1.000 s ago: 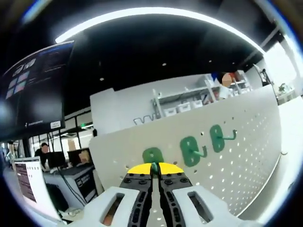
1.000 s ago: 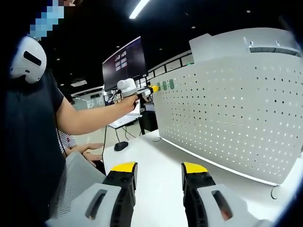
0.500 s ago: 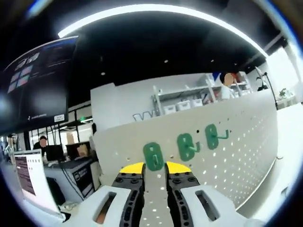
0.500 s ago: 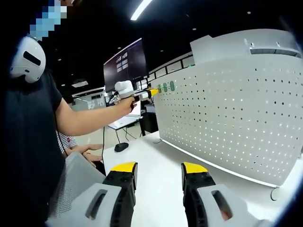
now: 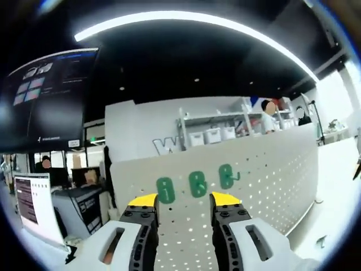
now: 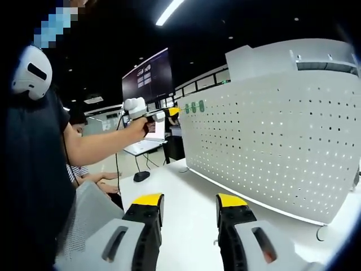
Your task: Insert the hook assembly into the mounting plate slot until the hook locks in place.
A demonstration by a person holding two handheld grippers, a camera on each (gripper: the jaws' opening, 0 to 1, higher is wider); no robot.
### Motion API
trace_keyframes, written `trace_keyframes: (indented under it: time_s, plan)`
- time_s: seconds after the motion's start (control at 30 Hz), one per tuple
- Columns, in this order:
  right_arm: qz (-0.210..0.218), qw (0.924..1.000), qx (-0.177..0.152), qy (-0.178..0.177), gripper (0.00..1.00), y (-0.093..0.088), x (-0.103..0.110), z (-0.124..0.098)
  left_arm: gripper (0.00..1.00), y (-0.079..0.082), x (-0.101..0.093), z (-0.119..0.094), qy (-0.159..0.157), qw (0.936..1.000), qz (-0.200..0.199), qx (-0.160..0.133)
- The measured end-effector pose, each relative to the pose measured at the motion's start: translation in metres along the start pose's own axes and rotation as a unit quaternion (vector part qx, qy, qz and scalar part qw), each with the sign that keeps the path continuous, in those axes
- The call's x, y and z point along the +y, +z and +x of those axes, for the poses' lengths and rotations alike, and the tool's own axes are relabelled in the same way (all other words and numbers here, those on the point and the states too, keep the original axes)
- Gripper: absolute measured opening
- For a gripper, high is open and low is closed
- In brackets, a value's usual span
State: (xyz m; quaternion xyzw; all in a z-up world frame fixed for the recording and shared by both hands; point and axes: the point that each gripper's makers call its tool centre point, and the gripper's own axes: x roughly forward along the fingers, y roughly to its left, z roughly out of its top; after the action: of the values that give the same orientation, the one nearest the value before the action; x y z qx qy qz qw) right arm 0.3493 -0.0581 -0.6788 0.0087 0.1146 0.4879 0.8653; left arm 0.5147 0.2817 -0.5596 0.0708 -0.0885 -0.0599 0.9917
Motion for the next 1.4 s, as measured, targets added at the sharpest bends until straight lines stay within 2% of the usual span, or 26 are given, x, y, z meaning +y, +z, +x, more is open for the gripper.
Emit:
trace_keyframes:
  time_s: [0.27, 0.77, 1.13, 1.4]
  plan:
    - [-0.007, 1.0, -0.003, -0.001, 0.35, 0.004, 0.0, -0.004, 0.39, 0.011, -0.007, -0.013, -0.005, 0.9999, -0.008, -0.007]
    - [-0.007, 1.0, -0.001, -0.006, 0.35, 0.002, -0.003, -0.009, 0.38, 0.008, -0.031, -0.043, -0.026, 0.9996, -0.012, 0.001]
    - [-0.007, 1.0, 0.002, -0.007, 0.35, -0.003, -0.001, -0.012, 0.37, -0.012, -0.068, -0.063, -0.069, 0.9967, -0.032, 0.027]
    - [-0.002, 1.0, 0.005, -0.005, 0.35, -0.01, 0.003, -0.015, 0.36, -0.031, -0.107, -0.071, -0.111, 0.9914, -0.045, 0.052]
